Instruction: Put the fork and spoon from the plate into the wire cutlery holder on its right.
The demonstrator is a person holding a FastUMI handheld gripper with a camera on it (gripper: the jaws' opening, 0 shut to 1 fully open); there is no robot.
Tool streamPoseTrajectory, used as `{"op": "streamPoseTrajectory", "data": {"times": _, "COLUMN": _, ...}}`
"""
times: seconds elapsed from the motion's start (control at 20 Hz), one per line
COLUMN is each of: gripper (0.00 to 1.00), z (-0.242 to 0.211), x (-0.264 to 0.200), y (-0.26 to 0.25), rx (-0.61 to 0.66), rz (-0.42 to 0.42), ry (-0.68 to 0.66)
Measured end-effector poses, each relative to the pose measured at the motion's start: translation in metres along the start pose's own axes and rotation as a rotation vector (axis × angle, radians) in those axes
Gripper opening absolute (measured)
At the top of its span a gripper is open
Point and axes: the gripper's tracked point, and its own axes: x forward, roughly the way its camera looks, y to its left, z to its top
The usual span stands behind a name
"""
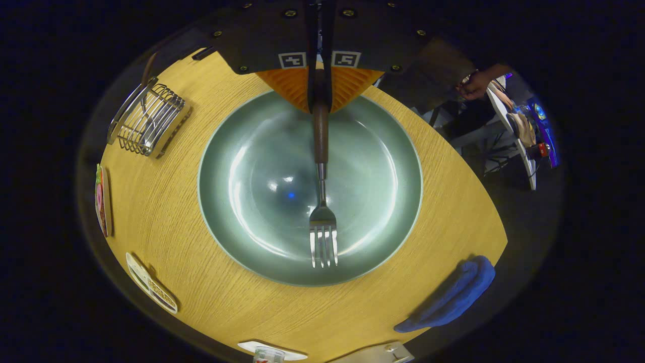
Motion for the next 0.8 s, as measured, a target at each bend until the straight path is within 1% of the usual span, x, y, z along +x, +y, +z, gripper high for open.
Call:
{"op": "streamPoseTrajectory", "data": {"times": 0.15, "gripper": 0.04, "z": -0.009, "x": -0.02, "y": -0.006, "rx": -0.034, "rz": 0.009, "ry": 0.02}}
{"op": "streamPoseTrajectory", "data": {"times": 0.35, "gripper": 0.04, "z": -0.016, "x": -0.05, "y": -0.018, "rx": -0.027, "rz": 0.023, "ry": 0.031}}
{"op": "streamPoseTrajectory", "data": {"times": 0.65, "gripper": 0.04, "z": -0.057, "x": -0.099, "y": -0.051, "rx": -0.04, "rz": 0.007, "ry": 0.084}}
{"op": "streamPoseTrajectory", "data": {"times": 0.8, "gripper": 0.04, "z": -0.078, "x": -0.118, "y": -0.069, "rx": -0.01, "rz": -0.006, "ry": 0.106}}
